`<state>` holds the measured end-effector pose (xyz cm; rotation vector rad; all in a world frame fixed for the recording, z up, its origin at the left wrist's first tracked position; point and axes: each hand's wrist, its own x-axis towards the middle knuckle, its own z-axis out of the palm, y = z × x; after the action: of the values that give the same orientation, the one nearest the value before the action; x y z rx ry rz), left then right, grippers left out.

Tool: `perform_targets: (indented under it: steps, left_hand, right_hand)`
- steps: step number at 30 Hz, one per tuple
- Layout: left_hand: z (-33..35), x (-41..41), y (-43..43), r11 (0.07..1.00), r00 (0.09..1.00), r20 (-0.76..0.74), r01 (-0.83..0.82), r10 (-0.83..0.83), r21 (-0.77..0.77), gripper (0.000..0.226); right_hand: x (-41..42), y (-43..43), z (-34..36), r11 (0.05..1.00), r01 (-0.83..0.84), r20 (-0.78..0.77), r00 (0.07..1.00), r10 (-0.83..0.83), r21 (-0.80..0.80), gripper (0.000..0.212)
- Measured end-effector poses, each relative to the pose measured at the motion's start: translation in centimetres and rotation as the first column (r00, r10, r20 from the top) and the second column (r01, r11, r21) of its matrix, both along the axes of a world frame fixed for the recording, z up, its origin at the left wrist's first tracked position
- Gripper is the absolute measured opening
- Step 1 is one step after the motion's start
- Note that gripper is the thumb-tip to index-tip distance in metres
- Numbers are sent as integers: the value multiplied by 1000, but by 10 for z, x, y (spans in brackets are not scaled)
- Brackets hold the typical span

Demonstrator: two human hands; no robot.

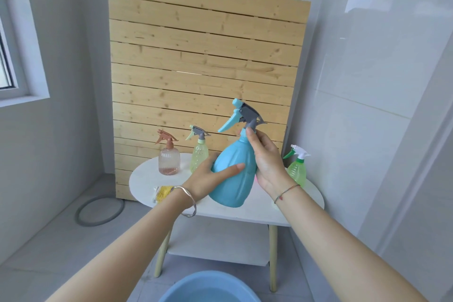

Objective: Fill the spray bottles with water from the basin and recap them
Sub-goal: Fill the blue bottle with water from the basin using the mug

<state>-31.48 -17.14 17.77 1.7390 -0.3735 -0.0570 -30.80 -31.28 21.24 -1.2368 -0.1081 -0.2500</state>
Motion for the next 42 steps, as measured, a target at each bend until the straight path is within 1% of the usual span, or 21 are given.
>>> perform_targets:
  steps: [1,2,5,10,14,16,19,22,24,26,28,31,34,37,40,42]
  left_hand:
    - [-2,2,2,999,999,-26,34,-34,-10,44]
    - [-6,5,5,998,997,-43,61,-62,-15,48]
    - [-20,12,10,998,995,-82,67,-66,12,75]
    - [-45,27,9,998,992,-112,54,-49,39,83]
    - [-63,41,8,999,992,-125,20,-16,31,86]
    - [-73,47,10,1000,994,-111,-20,21,10,84]
    - [-93,59,12,990,987,-110,-123,115,-72,84]
    - [-106,69,15,967,977,-107,-200,185,-157,87]
    - [-115,80,17,961,973,-107,-221,205,-165,86]
    - [-121,89,18,957,971,-102,-233,218,-170,84]
    - [-129,99,18,949,967,-98,-249,234,-193,82]
    - [-138,111,19,944,966,-94,-257,242,-207,78]
    - [-149,119,19,951,967,-72,-252,243,-179,75]
    - [-158,122,19,946,963,-70,-270,262,-181,74]
    - [-164,122,17,945,962,-80,-272,261,-180,73]
    - [-165,120,14,947,964,-88,-262,249,-187,71]
  right_hand:
    - [4,-3,3,999,25,16,1000,-24,-25,18]
    - [9,-5,7,996,63,33,998,-61,-55,16]
    - [26,-15,24,984,155,60,987,-150,-88,17]
    - [57,-35,57,982,187,57,981,-185,-34,17]
    - [76,-50,60,977,210,37,977,-208,-33,20]
    - [85,-56,46,973,199,-3,980,-200,-120,23]
    - [103,-61,-2,934,172,-117,969,-218,-313,28]
    - [121,-63,-62,913,154,-231,939,-254,-377,28]
    - [137,-66,-103,906,114,-312,915,-256,-409,30]
    - [149,-69,-139,889,58,-347,908,-236,-454,28]
    - [161,-69,-172,855,25,-355,903,-241,-518,24]
    - [176,-66,-209,833,33,-372,884,-282,-553,33]
    - [190,-61,-228,779,26,-343,888,-306,-627,28]
    - [198,-61,-236,710,30,-298,895,-333,-704,32]
    - [202,-65,-236,593,2,-255,902,-349,-805,41]
    - [198,-68,-230,545,21,-216,905,-367,-838,44]
